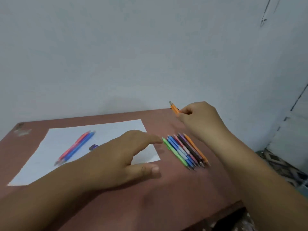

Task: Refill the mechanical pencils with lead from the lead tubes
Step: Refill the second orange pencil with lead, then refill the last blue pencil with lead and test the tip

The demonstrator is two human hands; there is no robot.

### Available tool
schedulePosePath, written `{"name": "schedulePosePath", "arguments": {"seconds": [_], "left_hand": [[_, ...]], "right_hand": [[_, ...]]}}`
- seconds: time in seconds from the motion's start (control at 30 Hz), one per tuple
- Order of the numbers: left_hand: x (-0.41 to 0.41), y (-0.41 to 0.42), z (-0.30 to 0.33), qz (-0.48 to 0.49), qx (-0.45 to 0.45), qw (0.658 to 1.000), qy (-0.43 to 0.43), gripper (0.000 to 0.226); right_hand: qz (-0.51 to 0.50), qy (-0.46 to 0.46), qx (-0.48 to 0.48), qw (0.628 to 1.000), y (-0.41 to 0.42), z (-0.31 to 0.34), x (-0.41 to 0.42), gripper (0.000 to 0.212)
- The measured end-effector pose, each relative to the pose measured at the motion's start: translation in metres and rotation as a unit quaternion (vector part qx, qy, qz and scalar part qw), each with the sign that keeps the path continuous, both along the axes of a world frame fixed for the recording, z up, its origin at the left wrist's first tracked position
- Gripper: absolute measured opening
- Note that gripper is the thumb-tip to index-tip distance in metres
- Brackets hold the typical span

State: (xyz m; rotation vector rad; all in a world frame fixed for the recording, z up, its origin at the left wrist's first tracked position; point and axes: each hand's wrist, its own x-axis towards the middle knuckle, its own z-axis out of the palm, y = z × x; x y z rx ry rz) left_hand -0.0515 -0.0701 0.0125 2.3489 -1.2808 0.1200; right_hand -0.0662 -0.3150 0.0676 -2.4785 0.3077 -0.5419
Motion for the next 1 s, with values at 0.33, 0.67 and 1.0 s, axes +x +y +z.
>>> {"name": "schedulePosePath", "arguments": {"seconds": [0.33, 0.67, 1.0], "left_hand": [[-0.005, -0.021, -0.022, -0.057, 0.102, 0.992, -0.039, 0.079], [0.01, -0.002, -0.017, 0.017, 0.087, 0.996, 0.011, 0.07], [0.052, 0.062, -0.003, 0.193, -0.014, 0.98, 0.05, 0.062]], "right_hand": [[-0.06, 0.091, -0.08, 0.991, -0.051, -0.055, -0.026, 0.023], [-0.056, 0.073, -0.101, 0.991, -0.049, -0.071, -0.023, 0.033], [0.015, 0.038, -0.174, 0.984, -0.004, -0.047, -0.003, 0.028]]}}
